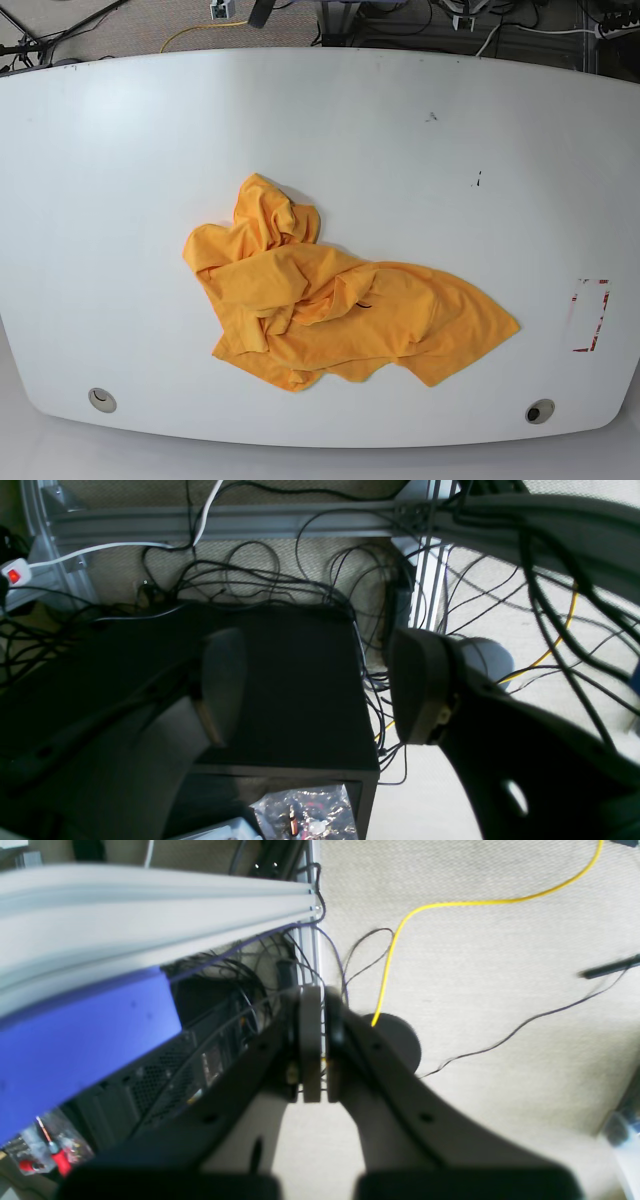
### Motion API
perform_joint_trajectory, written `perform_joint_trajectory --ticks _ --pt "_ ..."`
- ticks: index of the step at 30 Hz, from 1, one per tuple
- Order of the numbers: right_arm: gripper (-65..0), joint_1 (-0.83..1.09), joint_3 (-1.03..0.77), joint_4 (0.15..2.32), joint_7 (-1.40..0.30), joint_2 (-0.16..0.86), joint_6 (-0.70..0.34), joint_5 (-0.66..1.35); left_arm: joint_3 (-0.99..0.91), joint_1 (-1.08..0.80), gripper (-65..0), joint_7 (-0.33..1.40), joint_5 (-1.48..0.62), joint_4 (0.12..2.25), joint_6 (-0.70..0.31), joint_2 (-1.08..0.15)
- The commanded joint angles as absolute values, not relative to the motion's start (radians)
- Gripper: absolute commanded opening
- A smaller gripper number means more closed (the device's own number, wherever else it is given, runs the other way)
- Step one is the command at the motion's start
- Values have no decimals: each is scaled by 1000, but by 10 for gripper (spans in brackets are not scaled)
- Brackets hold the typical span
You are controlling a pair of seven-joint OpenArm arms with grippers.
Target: Fold the T-shirt properly
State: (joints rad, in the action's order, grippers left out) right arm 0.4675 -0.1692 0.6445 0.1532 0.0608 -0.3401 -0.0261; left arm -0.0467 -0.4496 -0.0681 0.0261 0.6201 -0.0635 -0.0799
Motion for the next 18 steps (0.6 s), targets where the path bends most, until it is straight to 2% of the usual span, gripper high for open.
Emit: perform_joint_trajectory --ticks 1,12,18 --pt "-648 538 -171 720 166 64 -348 -24 -48 -503 -246 -77 25 710 -64 -90" --pt "-648 820 -171 1125 165 61 -348 -18 -58 -826 -246 -76 25 1204 -62 -93" --pt "-648 969 -173 1394 97 42 -348 -16 -153 -972 -246 -76 25 1445 -64 -87"
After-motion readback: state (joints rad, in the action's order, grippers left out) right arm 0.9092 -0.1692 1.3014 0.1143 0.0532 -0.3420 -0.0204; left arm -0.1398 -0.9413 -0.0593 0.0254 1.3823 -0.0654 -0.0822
